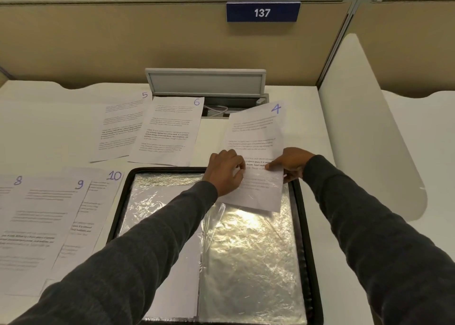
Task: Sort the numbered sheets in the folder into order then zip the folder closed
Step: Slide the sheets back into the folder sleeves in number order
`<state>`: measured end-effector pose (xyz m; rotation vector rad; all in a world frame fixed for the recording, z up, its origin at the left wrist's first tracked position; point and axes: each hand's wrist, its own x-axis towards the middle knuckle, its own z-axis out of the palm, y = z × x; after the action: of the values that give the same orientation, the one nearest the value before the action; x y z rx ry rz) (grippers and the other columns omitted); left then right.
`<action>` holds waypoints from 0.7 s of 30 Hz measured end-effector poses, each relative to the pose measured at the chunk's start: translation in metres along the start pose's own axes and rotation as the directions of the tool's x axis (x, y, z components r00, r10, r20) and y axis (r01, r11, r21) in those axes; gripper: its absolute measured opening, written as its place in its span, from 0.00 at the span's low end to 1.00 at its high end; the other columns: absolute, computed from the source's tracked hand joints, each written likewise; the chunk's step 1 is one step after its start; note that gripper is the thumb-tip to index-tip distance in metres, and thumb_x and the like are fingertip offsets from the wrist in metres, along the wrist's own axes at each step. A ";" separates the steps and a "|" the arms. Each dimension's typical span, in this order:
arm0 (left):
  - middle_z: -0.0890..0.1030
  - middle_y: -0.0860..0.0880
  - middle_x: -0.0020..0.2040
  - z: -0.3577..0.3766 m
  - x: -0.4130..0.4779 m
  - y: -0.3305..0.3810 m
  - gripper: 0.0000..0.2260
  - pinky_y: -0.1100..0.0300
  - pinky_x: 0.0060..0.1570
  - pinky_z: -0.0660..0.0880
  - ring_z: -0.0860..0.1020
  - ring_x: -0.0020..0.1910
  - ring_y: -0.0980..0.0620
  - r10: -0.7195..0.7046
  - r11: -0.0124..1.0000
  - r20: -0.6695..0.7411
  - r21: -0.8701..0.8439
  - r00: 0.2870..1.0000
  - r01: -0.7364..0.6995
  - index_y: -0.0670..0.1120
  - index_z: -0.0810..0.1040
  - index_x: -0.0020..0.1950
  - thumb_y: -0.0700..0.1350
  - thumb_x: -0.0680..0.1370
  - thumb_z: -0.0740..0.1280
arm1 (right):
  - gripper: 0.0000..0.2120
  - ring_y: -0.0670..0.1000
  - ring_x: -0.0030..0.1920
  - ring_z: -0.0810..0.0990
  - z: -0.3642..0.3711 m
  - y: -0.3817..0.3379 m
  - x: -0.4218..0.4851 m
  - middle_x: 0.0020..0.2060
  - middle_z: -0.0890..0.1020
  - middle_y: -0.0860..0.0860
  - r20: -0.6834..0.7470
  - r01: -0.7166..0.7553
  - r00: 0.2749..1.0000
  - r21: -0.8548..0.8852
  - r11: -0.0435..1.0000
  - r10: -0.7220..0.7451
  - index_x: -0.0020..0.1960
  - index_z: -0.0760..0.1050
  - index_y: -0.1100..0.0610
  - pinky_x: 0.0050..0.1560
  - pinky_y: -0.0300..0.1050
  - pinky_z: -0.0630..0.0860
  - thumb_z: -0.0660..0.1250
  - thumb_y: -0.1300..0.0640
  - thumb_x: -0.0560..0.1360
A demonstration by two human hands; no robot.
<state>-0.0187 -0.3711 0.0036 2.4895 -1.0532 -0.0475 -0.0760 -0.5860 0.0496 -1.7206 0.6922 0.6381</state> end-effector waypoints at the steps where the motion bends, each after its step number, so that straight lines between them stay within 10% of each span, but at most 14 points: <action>1: 0.75 0.52 0.44 0.001 0.001 0.002 0.02 0.52 0.49 0.66 0.72 0.46 0.51 0.008 1.000 -0.002 -0.007 1.000 -0.008 0.49 0.78 0.46 0.46 0.75 0.67 | 0.15 0.56 0.51 0.82 0.004 0.000 0.001 0.51 0.83 0.56 -0.004 0.004 1.000 -0.023 1.000 -0.004 0.61 0.76 0.61 0.47 0.51 0.81 0.72 0.64 0.76; 13: 0.76 0.49 0.49 0.016 0.020 0.034 0.07 0.48 0.53 0.71 0.72 0.50 0.49 0.053 0.991 -0.004 -0.122 0.999 -0.054 0.48 0.81 0.48 0.50 0.76 0.70 | 0.11 0.61 0.53 0.84 0.016 -0.002 -0.004 0.52 0.84 0.60 -0.023 -0.010 1.000 -0.069 0.998 0.008 0.59 0.77 0.58 0.53 0.54 0.83 0.70 0.58 0.77; 21: 0.74 0.48 0.59 0.010 0.056 0.016 0.14 0.48 0.58 0.70 0.72 0.57 0.48 -0.022 0.990 0.001 -0.139 1.000 0.022 0.50 0.73 0.58 0.55 0.76 0.68 | 0.22 0.56 0.50 0.82 0.017 0.026 -0.009 0.50 0.85 0.55 -0.094 0.116 0.990 0.146 0.982 -0.103 0.57 0.79 0.55 0.54 0.53 0.78 0.65 0.37 0.78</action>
<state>0.0080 -0.4231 0.0080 2.3751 -0.9878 -0.1225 -0.1024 -0.5738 0.0348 -1.6399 0.6829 0.4263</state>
